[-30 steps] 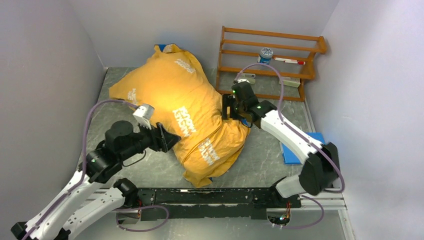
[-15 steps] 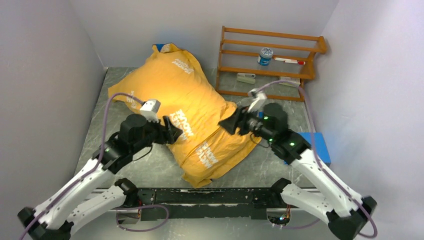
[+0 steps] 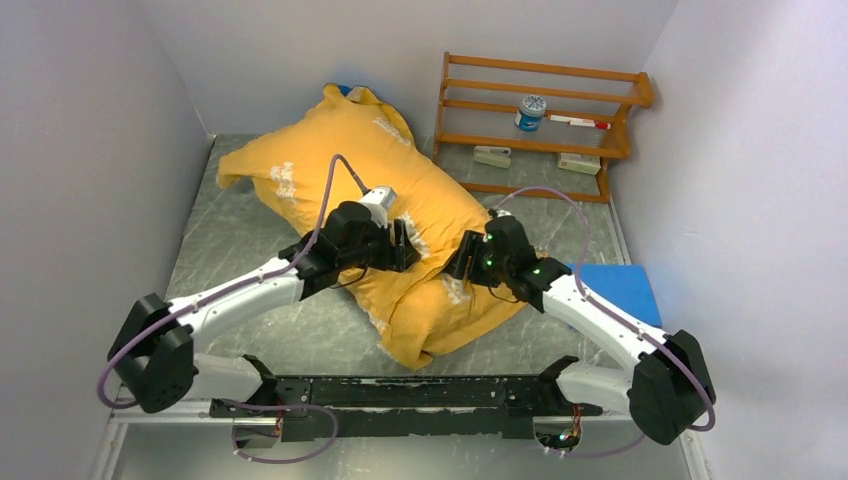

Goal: Remove the pillowcase from the pillow
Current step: Remove the pillow from the pillowcase.

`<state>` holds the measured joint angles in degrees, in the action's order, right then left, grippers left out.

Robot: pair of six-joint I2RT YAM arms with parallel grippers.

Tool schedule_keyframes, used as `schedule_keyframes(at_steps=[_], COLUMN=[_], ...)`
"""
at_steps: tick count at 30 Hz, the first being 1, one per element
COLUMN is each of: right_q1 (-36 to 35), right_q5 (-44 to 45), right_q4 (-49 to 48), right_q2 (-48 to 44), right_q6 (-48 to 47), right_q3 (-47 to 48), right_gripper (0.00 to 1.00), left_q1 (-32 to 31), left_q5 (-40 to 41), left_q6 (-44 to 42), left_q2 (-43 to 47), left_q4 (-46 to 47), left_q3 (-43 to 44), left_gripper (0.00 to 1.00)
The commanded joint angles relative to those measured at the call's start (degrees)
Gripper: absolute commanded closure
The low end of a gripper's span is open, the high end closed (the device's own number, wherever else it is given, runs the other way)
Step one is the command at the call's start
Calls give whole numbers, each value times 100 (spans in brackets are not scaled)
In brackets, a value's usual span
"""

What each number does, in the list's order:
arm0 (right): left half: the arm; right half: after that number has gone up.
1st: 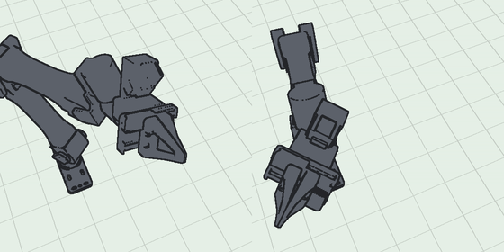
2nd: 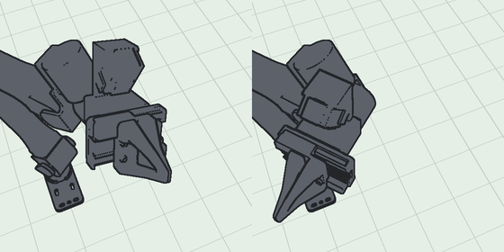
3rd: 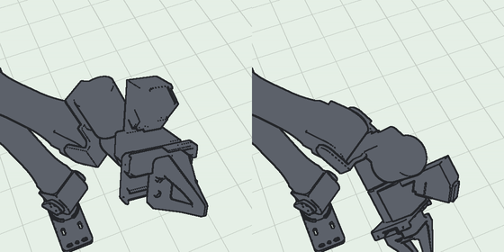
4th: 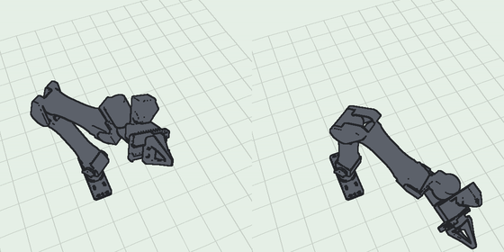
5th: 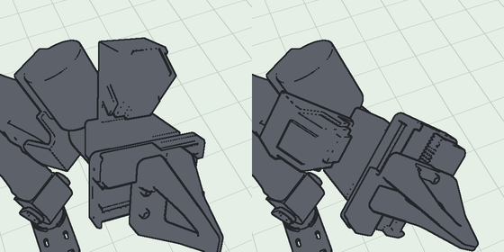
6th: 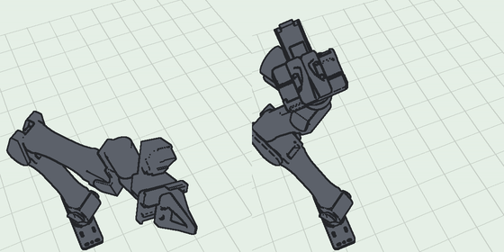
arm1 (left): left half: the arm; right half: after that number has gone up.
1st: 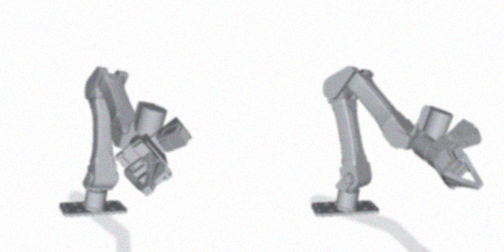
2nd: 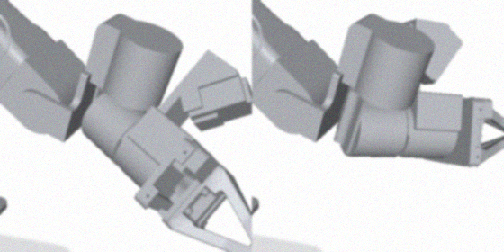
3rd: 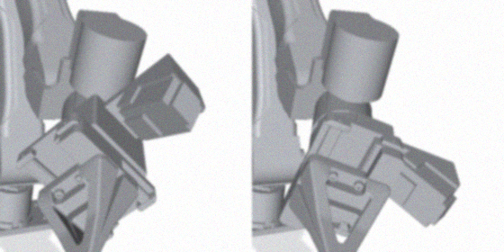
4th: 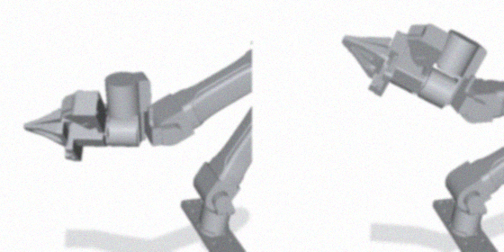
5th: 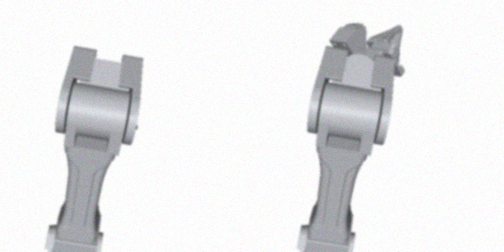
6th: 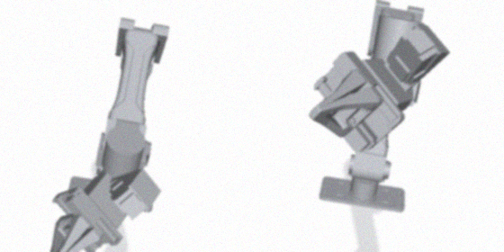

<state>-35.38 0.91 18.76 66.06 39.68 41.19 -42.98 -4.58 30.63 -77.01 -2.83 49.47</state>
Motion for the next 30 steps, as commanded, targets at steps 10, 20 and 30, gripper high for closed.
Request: schedule_keyframes(at_steps=[10,20,30], right_q1=[1065,1138,1131], right_q5=[-645,-990,973], right_q4=[-1376,-2213,391], right_q2=[936,-222,-1784], right_q6=[69,897,681], right_q3=[-827,-1802,-1383], right_gripper=[55,51,17], left_q1=[-785,-1977,-2152], left_q5=[3,3222,2877], left_q6=[-1201,-1197,-543], left_q2=[864,-732,269], left_q4=[-1576,-2861,-2572], left_q3=[723,1704,1191], left_gripper=[18,54,95])
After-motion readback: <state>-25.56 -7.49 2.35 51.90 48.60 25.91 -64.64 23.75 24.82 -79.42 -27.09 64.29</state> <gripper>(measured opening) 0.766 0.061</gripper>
